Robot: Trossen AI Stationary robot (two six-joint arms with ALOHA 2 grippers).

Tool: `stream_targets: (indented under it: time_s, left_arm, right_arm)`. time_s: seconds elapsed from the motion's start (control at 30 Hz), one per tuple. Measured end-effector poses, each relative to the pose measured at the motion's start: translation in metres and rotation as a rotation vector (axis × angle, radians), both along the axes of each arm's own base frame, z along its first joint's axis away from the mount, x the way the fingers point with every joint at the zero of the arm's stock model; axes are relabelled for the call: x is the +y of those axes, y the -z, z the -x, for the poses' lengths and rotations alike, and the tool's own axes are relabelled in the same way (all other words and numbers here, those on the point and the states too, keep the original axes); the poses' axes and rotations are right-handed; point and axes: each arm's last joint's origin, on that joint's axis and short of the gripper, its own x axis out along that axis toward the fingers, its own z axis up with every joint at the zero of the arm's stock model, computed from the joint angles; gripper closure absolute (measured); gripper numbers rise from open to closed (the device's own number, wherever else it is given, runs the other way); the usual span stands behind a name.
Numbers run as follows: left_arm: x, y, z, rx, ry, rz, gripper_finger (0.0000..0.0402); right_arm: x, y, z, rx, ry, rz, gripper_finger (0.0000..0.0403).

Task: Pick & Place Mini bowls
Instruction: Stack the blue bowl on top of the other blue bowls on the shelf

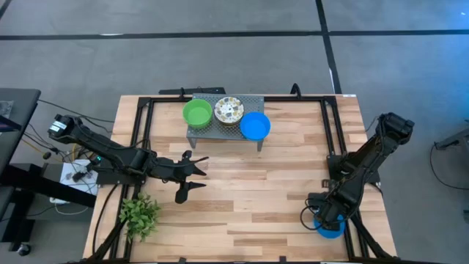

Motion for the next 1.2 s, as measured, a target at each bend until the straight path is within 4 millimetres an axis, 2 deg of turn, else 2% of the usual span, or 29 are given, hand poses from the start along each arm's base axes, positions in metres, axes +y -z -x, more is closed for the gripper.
stream_targets:
  time_s: [0.37, 0.67, 0.73, 0.97, 1.07, 1.2]
  left_arm:
    - [0.0, 0.0, 0.0, 0.0, 0.0, 0.0, 0.0216]
    - [0.0, 0.0, 0.0, 0.0, 0.0, 0.0, 0.0216]
    - [0.0, 0.0, 0.0, 0.0, 0.0, 0.0, 0.0216]
    - [0.0, 0.0, 0.0, 0.0, 0.0, 0.0, 0.0216]
    - [0.0, 0.0, 0.0, 0.0, 0.0, 0.0, 0.0216]
    - [0.0, 0.0, 0.0, 0.0, 0.0, 0.0, 0.0216]
  right_arm:
    - [0.0, 0.0, -0.001, -0.027, -0.009, 0.011, 0.0326]
    - [0.004, 0.0, -0.006, -0.068, 0.0, -0.046, 0.0395]
    - [0.006, -0.001, -0.01, -0.09, 0.011, -0.074, 0.0397]
    - [0.004, -0.007, -0.035, -0.183, 0.103, -0.172, 0.04]
    - [0.0, -0.02, -0.053, -0.242, 0.147, -0.211, 0.0401]
    - [-0.007, -0.045, -0.078, -0.38, 0.079, -0.236, 0.0401]
